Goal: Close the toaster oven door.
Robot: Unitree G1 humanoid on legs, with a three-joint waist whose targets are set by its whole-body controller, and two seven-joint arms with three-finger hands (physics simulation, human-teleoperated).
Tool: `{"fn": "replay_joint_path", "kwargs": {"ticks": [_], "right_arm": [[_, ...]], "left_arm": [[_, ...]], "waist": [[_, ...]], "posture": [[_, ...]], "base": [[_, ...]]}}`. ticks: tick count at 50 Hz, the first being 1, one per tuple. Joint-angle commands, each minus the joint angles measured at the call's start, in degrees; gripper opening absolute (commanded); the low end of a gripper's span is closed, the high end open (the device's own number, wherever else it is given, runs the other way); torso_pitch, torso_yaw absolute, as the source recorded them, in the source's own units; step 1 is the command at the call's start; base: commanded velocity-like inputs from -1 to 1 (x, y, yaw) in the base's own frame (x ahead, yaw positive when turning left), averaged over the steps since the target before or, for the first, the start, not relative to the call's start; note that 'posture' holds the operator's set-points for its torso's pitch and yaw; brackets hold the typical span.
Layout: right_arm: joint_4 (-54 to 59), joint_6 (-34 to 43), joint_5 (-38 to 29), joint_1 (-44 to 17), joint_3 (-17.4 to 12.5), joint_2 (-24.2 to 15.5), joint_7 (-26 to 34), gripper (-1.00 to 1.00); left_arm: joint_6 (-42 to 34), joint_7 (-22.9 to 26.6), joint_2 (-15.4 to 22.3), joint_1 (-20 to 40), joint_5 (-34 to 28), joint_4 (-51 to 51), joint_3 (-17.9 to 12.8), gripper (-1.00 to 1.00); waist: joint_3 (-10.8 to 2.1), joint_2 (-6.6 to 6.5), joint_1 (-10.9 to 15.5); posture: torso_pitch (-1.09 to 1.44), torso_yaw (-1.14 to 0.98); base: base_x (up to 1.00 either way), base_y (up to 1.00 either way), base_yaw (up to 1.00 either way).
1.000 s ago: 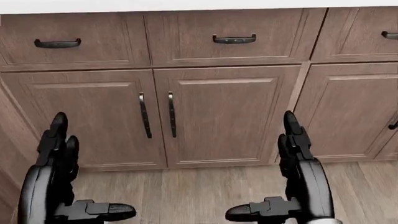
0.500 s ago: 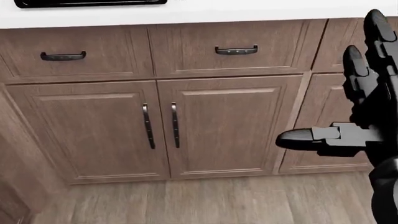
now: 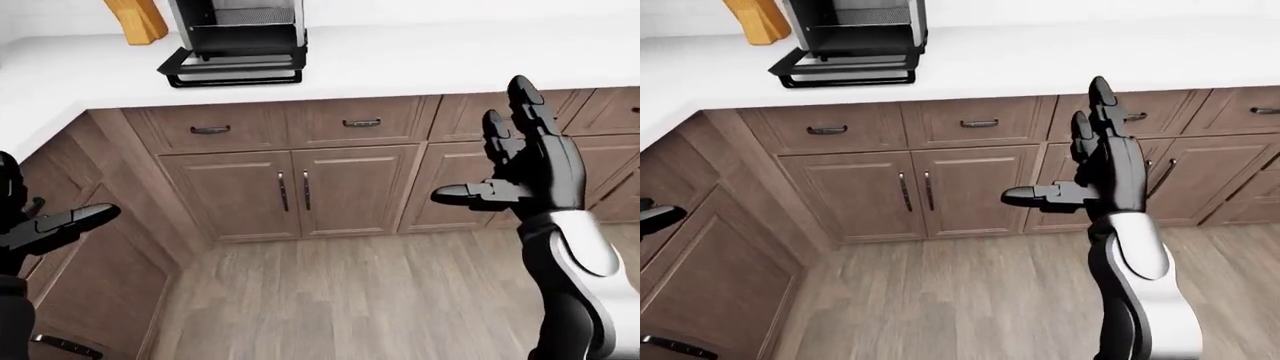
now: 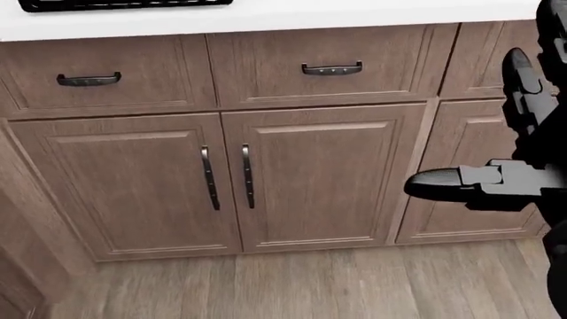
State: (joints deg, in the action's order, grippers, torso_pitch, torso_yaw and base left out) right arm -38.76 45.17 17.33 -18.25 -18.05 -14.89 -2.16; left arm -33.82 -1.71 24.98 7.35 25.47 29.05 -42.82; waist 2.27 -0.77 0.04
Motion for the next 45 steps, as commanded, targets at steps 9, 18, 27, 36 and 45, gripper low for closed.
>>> {"fn": "replay_joint_path", "kwargs": {"ticks": [9, 18, 27, 36, 45], "right_arm": [[-2.2, -1.0, 0.9, -1.7, -0.8, -0.8, -0.4, 1.0], [-2.8, 0.2, 2.3, -2.0, -1.1, -1.1, -1.0, 1.0], [-3.7, 0.9, 3.0, -2.0, -1.1, -1.1, -1.4, 1.0], [-3.6, 1.0, 3.2, -2.0, -1.1, -1.2, -1.5, 1.0], [-4.1, 1.9, 3.9, -2.7, -1.4, -1.5, -2.2, 1.0]], "left_arm": [[1.5, -0.2, 1.4, 1.1, 0.5, 2.1, -0.8, 1.0], [1.4, -0.3, 1.8, 1.1, 0.8, 1.8, -1.3, 1.0], [1.4, -0.2, 1.9, 0.9, 1.0, 1.7, -1.6, 1.0], [1.2, -0.2, 1.9, 0.8, 1.2, 1.8, -1.9, 1.0], [1.1, -0.4, 1.9, 0.8, 1.4, 1.9, -1.8, 1.0]], "waist": [[-0.63, -0.41, -0.3], [-0.63, -1.22, 0.1], [-1.0, 1.85, -0.2], [-1.31, -5.66, -0.5], [-0.36, -0.88, 0.1]], "posture": [[0.0, 0.0], [0.0, 0.0], [0.0, 0.0], [0.0, 0.0], [0.0, 0.0]], "base": [[0.07, 0.0, 0.0], [0.06, 0.0, 0.0], [0.07, 0.0, 0.0], [0.06, 0.02, 0.0], [0.06, 0.02, 0.0]]}}
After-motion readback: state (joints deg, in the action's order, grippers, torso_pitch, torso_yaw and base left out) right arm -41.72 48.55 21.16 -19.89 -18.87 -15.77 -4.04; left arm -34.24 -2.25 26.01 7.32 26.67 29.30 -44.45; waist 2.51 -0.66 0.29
